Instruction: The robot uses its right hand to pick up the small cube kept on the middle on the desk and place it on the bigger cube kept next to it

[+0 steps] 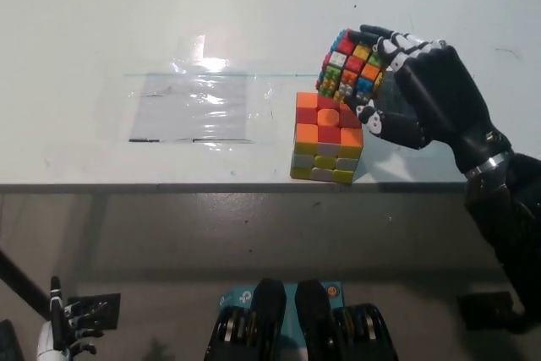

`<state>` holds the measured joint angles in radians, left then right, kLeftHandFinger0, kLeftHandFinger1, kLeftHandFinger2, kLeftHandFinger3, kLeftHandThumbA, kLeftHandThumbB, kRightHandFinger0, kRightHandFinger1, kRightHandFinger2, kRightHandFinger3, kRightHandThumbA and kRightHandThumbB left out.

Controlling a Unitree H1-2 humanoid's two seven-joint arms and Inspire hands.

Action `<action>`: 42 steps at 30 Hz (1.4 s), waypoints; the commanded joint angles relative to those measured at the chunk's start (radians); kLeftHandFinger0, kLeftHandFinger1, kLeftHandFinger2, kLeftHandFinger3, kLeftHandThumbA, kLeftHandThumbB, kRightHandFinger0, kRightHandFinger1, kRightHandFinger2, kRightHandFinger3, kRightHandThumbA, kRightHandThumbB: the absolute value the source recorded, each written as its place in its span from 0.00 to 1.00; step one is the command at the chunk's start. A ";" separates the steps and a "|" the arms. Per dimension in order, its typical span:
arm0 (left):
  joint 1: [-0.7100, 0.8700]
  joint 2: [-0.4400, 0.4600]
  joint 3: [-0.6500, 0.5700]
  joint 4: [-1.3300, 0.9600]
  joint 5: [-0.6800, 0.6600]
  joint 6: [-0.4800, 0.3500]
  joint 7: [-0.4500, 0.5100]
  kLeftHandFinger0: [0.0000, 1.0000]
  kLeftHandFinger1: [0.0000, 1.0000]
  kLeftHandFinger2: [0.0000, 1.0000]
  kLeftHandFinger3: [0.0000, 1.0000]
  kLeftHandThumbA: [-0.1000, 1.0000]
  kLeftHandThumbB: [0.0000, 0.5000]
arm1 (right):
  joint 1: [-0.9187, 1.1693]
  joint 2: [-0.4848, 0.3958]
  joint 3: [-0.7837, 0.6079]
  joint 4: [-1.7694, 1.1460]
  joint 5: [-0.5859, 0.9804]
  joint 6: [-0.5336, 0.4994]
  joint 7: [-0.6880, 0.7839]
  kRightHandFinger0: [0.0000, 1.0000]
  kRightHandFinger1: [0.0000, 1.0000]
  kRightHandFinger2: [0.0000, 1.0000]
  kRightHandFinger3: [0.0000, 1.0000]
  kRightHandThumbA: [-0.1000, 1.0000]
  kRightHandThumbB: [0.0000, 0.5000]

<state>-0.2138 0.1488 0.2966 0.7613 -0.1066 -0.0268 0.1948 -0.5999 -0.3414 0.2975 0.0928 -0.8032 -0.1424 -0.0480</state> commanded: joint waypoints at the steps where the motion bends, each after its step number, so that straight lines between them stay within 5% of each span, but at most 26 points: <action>1: -0.023 0.027 -0.001 -0.015 0.007 -0.002 0.019 0.15 0.28 0.44 0.55 1.00 0.74 | -0.021 0.016 -0.004 0.014 -0.016 -0.031 -0.058 0.00 0.00 0.11 0.00 0.00 0.49; 9: -0.028 0.042 -0.010 -0.018 0.008 -0.018 0.006 0.26 0.31 0.43 0.50 1.00 0.78 | -0.023 0.058 0.003 0.061 -0.020 -0.024 -0.072 0.00 0.00 0.19 0.01 0.00 0.48; 17: -0.030 0.043 -0.016 -0.019 0.006 -0.009 0.002 0.23 0.33 0.44 0.51 1.00 0.69 | -0.026 0.103 0.004 0.128 -0.023 -0.016 -0.092 0.00 0.00 0.20 0.01 0.00 0.48; 21: -0.030 0.045 -0.020 -0.029 0.007 -0.002 0.002 0.36 0.39 0.50 0.56 1.00 0.64 | -0.034 0.110 0.010 0.156 -0.039 -0.019 -0.109 0.00 0.00 0.20 0.03 0.00 0.51; 31: -0.040 0.044 -0.013 -0.037 0.001 0.009 0.009 0.37 0.43 0.53 0.59 1.00 0.69 | -0.029 0.089 0.007 0.188 -0.025 -0.040 -0.118 0.00 0.02 0.24 0.00 0.00 0.58; 35: -0.040 0.044 -0.014 -0.038 0.003 -0.001 0.008 0.30 0.39 0.50 0.56 1.00 0.68 | -0.029 0.075 0.004 0.190 -0.015 -0.052 -0.116 0.00 0.03 0.25 0.02 0.00 0.52; 36: -0.041 0.042 -0.009 -0.037 -0.002 0.002 0.011 0.25 0.35 0.47 0.53 1.00 0.70 | -0.027 0.076 0.001 0.189 -0.005 -0.055 -0.115 0.00 0.01 0.23 0.15 0.00 0.54; 38: -0.044 0.039 -0.006 -0.038 -0.007 0.013 0.012 0.27 0.37 0.47 0.52 1.00 0.63 | -0.024 0.069 0.005 0.170 -0.010 -0.042 -0.091 0.00 0.01 0.21 0.40 0.00 0.19; 39: -0.043 0.042 -0.010 -0.034 -0.003 0.010 0.006 0.27 0.36 0.48 0.52 1.00 0.57 | -0.022 0.056 0.019 0.142 -0.021 -0.017 -0.037 0.00 0.01 0.20 0.75 0.11 0.11; 40: -0.041 0.042 -0.013 -0.042 -0.001 0.015 0.004 0.29 0.37 0.48 0.52 1.00 0.56 | -0.019 0.051 0.023 0.129 -0.020 -0.006 -0.011 0.00 0.00 0.17 0.92 0.21 0.12; 42: -0.044 0.046 -0.015 -0.028 0.001 0.002 0.001 0.32 0.39 0.49 0.52 1.00 0.55 | -0.017 0.048 0.026 0.119 -0.021 0.000 0.004 0.00 0.00 0.14 1.00 0.30 0.18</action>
<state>-0.2325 0.1700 0.2840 0.7488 -0.1070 -0.0129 0.1940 -0.5944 -0.2718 0.3136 0.2570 -0.8342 -0.1574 -0.1069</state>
